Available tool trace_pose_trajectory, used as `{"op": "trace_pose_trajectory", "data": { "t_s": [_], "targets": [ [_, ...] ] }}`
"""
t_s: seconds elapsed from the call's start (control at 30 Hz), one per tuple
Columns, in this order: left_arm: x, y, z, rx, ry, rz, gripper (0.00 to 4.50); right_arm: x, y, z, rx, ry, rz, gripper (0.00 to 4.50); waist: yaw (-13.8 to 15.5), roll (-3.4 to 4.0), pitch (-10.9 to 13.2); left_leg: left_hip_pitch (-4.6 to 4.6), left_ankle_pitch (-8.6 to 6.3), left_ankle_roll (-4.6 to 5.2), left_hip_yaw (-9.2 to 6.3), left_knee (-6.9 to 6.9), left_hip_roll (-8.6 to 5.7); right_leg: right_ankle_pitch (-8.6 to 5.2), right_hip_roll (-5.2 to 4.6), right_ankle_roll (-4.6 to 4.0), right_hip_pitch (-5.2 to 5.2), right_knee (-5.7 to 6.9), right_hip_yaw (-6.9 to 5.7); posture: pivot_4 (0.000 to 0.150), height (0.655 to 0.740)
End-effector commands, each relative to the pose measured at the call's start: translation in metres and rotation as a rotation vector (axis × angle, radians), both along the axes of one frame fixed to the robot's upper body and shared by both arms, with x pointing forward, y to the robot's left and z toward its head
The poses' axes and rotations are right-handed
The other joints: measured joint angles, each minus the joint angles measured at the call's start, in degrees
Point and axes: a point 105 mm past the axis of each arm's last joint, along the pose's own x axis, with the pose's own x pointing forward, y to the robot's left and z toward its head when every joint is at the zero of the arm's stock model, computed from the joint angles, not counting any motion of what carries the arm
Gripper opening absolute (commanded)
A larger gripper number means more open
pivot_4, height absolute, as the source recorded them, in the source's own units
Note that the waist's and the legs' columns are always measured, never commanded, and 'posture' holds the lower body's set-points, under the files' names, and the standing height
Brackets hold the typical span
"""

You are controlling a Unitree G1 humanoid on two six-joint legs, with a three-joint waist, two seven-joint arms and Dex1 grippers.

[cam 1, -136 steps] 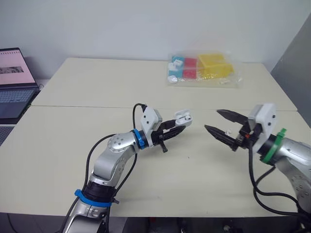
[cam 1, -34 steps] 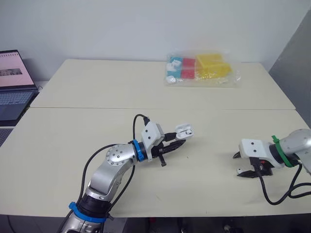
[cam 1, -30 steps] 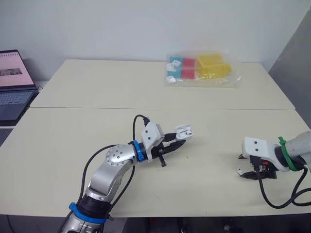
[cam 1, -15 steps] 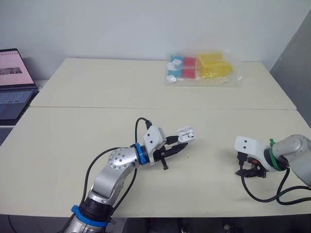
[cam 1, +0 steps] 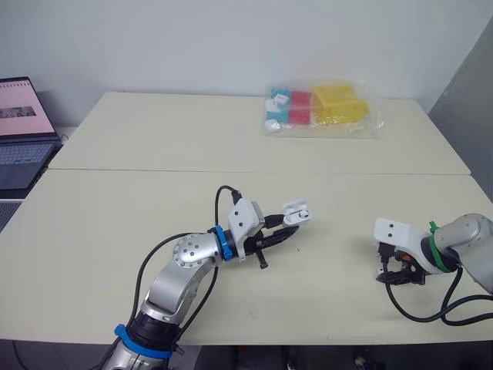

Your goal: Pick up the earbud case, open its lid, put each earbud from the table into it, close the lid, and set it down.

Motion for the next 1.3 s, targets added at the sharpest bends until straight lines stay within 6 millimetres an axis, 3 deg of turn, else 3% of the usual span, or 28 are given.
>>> {"op": "trace_pose_trajectory", "data": {
  "t_s": [0.03, 0.1, 0.23, 0.43, 0.67, 0.87, 1.13, 1.3],
  "targets": [
    [0.0, -0.002, 0.01, -0.02, -0.038, -0.006, 0.78, -0.005, -0.003, -0.002, -0.01, 0.031, -0.001, 3.24, -0.01, 0.0, 0.0, 0.0, 0.0, 0.0, 0.0, 0.0, 0.0, 0.0, 0.0, 0.0, 0.0, 0.0, 0.0, 0.15, 0.7287],
    [0.0, -0.002, 0.01, -0.02, -0.038, -0.006, 0.78, -0.006, -0.002, -0.003, -0.004, 0.042, -0.005, 3.24, 0.0, 0.0, 0.0, 0.0, 0.0, 0.0, -0.01, 0.0, 0.0, 0.0, 0.0, 0.0, 0.0, 0.0, 0.0, 0.15, 0.7287],
    [-0.001, -0.003, 0.01, -0.021, -0.039, -0.006, 0.78, -0.006, -0.002, -0.004, 0.003, 0.047, -0.006, 2.41, -0.01, 0.0, 0.0, 0.0, 0.0, 0.0, -0.01, 0.0, 0.0, 0.0, 0.0, 0.0, 0.0, 0.0, 0.0, 0.15, 0.7287],
    [-0.004, -0.002, 0.008, -0.021, -0.041, -0.006, 0.78, -0.009, 0.001, -0.002, 0.019, 0.065, 0.009, 0.44, -0.01, 0.0, 0.0, 0.0, 0.0, 0.0, -0.01, 0.0, 0.0, 0.0, 0.0, 0.0, 0.01, 0.0, -0.01, 0.15, 0.7287],
    [-0.004, -0.002, 0.007, -0.022, -0.04, -0.004, 0.78, -0.007, 0.005, 0.006, 0.038, 0.042, 0.035, 0.44, -0.01, 0.0, 0.0, 0.01, 0.0, 0.0, 0.0, 0.0, 0.0, 0.0, 0.0, 0.0, 0.0, 0.01, -0.01, 0.15, 0.7287],
    [0.001, 0.002, 0.006, -0.028, -0.03, 0.015, 0.78, 0.005, 0.022, 0.039, 0.117, -0.095, 0.155, 0.44, -0.08, 0.01, 0.0, 0.03, 0.0, 0.0, 0.02, 0.01, 0.0, 0.0, 0.01, 0.0, -0.01, 0.05, 0.02, 0.15, 0.7287],
    [0.007, 0.004, 0.014, -0.105, -0.017, 0.034, 0.78, -0.003, 0.092, 0.11, 0.586, -0.313, 0.265, 0.44, 0.01, -0.01, 0.01, 0.0, 0.0, 0.0, -0.06, 0.01, 0.03, 0.0, 0.08, 0.0, 0.0, 0.08, -0.02, 0.15, 0.7287],
    [0.011, 0.0, 0.021, -0.125, -0.021, 0.021, 0.78, -0.001, 0.12, 0.132, 0.859, -0.43, 0.216, 0.44, 0.0, -0.05, -0.01, -0.05, 0.0, 0.0, -0.04, 0.08, -0.02, 0.03, 0.0, 0.04, 0.01, 0.08, 0.02, 0.15, 0.7287]
  ]
}}
